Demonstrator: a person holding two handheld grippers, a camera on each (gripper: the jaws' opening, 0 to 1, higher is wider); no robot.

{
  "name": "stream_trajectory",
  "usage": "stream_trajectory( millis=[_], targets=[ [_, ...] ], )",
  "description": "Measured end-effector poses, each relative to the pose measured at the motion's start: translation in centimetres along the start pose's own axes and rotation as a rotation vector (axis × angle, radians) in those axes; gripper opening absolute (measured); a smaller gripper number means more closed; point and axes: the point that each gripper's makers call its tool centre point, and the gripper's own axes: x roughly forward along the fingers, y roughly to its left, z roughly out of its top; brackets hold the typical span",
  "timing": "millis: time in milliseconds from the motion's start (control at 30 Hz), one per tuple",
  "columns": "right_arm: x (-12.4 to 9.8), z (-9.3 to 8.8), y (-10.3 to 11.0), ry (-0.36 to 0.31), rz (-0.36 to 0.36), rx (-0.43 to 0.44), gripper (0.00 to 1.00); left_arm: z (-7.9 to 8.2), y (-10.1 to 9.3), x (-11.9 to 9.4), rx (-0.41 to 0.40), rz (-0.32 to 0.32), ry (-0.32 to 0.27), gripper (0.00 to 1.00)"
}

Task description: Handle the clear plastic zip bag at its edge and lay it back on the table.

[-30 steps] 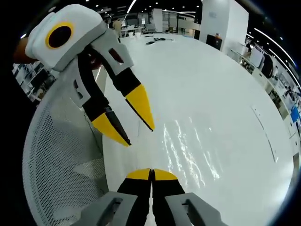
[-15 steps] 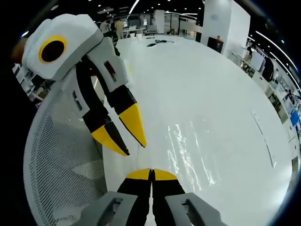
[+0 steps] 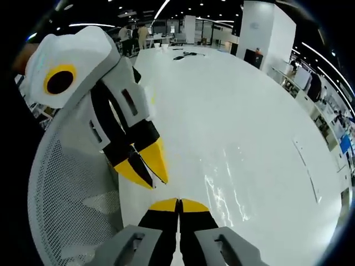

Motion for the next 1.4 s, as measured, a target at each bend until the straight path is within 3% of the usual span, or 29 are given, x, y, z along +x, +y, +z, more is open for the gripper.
stream_trajectory(
  millis=[667, 1400],
  targets=[
    [-1.0, 1.0, -1.8, -0.055, -0.062, 0.018, 0.00, -0.3, 0.0, 0.1, -0.003, 0.000, 0.029, 0.00],
    [-3.0, 3.5, -3.6, -0.172, -0.201, -0.014, 0.00, -0.4, 0.5, -0.1, -0.062, 0.009, 0.057, 0.00]
  ],
)
